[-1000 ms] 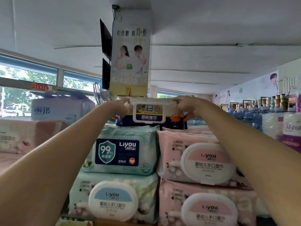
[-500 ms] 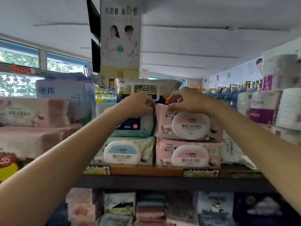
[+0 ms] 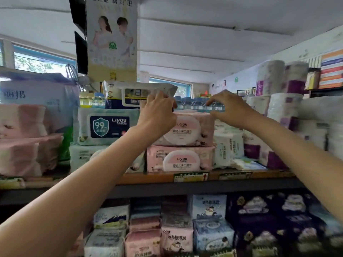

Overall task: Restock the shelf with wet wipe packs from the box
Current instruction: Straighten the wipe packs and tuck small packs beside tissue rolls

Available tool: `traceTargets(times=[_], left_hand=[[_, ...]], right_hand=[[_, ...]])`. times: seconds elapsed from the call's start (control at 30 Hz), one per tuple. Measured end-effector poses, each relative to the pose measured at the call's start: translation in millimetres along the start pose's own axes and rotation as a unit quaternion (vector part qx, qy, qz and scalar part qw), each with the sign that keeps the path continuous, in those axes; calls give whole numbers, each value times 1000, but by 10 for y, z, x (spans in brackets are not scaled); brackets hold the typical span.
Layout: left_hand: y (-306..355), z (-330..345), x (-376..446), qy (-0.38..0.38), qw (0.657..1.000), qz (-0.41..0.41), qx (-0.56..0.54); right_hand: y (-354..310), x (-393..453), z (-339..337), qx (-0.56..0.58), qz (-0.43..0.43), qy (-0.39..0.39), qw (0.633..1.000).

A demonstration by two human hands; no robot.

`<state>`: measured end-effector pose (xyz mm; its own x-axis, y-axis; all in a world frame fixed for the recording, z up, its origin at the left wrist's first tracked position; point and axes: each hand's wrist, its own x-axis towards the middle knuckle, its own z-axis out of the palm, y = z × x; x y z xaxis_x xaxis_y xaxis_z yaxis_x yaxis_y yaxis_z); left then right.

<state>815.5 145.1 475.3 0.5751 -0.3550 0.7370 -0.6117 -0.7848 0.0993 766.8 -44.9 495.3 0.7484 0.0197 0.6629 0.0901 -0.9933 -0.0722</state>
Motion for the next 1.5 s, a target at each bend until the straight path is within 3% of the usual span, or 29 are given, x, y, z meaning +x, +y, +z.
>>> traceTargets(times=[0.1,0.3,0.4,0.5,0.6,0.7,0.8,0.87,0.93,1.0,1.07,1.13,1.23,1.37,1.5], left_hand=[[379,174,17,-16,997,67,-24],[1014,746,55,-91,974,208,-6],[1311,1077,137,-162,963,216,12],[1558,1379,304,-259,942,201,73],[1715,1585,405,-400,905,118,83],[1816,1697,400,-472,880,51,15],[1881,1672,385,-447,886,-29,-118],[1895,1619,428,-348,920,-54,-171],[1830,1587,502,-226,967,-34,-111],[1742,1569,587,-146,989,-14,30],[1670,1562,693,-157,971,-9,179],[1669,1580,800,-225,940,-25,256],[1729,1659,922,-330,922,-78,185],[1691,1753,1010,-329,929,-70,151],[1602,1733,1058,-359,922,-90,118]], right_hand=[[513,-157,-94,-18,57,-50,997],[1319,-522,50,-54,130,-272,952],[1609,-557,274,-36,116,-392,912],[1822,-517,537,-16,42,-439,898],[1951,-414,677,-12,-12,-442,897],[1988,-364,731,-29,-46,-404,913],[2020,-377,705,-63,-83,-308,946],[2100,-274,566,-46,-91,-232,967],[2199,-90,419,7,-56,-198,979],[2252,55,374,31,-22,-208,977],[2242,119,481,33,6,-217,975],[2183,152,636,27,17,-209,977],[2071,198,725,-20,5,-225,974],[2061,189,708,12,-17,-305,952],[2158,171,840,-14,-31,-281,959]])
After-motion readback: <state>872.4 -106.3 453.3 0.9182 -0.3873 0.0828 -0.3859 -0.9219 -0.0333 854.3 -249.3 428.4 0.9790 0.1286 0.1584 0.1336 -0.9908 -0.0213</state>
